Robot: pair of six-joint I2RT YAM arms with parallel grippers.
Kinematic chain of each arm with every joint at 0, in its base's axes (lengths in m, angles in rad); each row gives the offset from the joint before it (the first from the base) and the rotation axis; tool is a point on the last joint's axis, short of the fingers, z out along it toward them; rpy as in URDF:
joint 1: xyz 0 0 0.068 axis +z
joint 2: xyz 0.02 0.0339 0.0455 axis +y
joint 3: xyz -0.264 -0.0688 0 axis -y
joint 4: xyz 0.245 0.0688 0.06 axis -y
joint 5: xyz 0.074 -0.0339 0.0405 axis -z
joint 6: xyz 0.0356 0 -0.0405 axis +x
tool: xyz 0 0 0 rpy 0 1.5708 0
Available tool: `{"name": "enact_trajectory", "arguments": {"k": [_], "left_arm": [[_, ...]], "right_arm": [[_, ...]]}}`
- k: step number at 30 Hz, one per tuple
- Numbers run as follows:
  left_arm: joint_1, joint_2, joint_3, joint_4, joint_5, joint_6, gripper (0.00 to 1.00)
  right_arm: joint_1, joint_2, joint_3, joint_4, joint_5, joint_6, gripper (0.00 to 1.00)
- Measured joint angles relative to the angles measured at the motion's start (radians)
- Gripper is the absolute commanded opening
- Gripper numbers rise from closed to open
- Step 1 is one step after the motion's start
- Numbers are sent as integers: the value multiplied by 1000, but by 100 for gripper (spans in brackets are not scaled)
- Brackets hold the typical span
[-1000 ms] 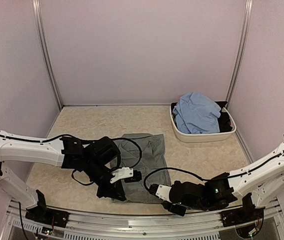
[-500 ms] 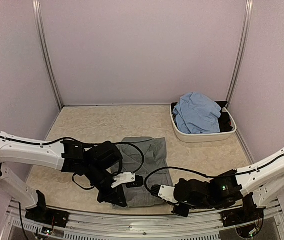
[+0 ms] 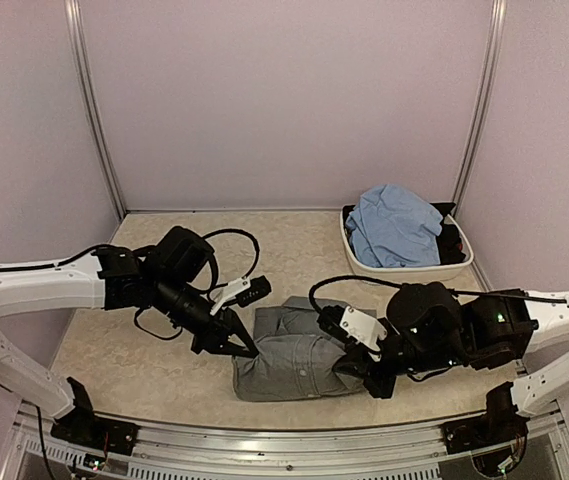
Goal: Fold and stack the long sleeve shirts
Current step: Fold the 2/3-rectangle-folded shirt at the center of the board.
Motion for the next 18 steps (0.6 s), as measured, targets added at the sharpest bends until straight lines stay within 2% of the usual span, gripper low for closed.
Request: {"name": "enact_trajectory", "arguments": {"k": [7,18], "left_arm": [[133,167,213,-47,41,68,0],[201,582,602,-250,98,202,0]], "right_arm": [[-262,56,31,-31,-80,-42,0],[-476,93,-30,23,-227,-26,0]]}}
